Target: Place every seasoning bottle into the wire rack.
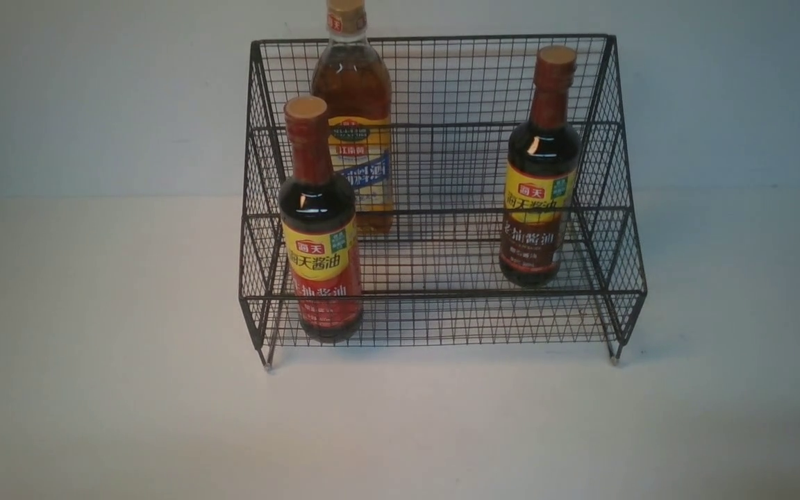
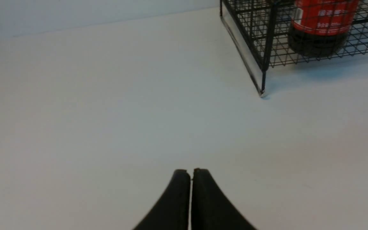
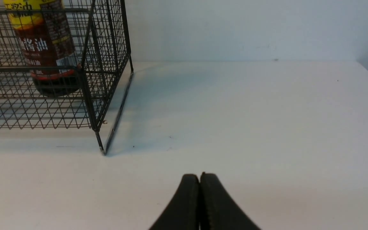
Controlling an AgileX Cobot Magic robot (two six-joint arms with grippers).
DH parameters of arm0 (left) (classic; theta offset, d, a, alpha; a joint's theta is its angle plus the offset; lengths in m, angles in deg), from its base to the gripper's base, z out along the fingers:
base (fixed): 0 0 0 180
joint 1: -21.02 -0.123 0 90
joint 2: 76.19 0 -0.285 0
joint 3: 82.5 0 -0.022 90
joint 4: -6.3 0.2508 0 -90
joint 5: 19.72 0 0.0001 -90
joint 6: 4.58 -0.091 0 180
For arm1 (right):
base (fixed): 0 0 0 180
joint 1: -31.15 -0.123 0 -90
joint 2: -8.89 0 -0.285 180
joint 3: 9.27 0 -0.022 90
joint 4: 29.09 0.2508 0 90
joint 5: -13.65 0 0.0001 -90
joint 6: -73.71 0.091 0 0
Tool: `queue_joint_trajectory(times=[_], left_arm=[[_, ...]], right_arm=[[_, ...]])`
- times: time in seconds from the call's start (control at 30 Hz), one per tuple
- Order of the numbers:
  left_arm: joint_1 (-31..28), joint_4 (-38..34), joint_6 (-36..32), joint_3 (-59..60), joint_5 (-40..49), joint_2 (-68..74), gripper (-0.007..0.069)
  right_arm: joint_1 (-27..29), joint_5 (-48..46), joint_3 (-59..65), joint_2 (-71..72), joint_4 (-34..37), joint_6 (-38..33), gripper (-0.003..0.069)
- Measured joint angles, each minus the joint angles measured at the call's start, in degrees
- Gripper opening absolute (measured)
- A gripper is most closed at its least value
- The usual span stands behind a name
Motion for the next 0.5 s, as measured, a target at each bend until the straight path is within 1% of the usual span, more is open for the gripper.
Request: queue_joint_trajectory(times=[0.1,0.5], left_arm=[[1.0,0.0,0.1,0.0,-0.3,0.0,-0.0005],[1.3,0.0,0.1,0.2,-1.2,0.0,-0.0005]], right_arm=[[0.0,0.0,0.0,0.0,0.0,0.0,-0.0015],[0.0,0.0,0.0,0.0,0.0,0.0,-0.0015]])
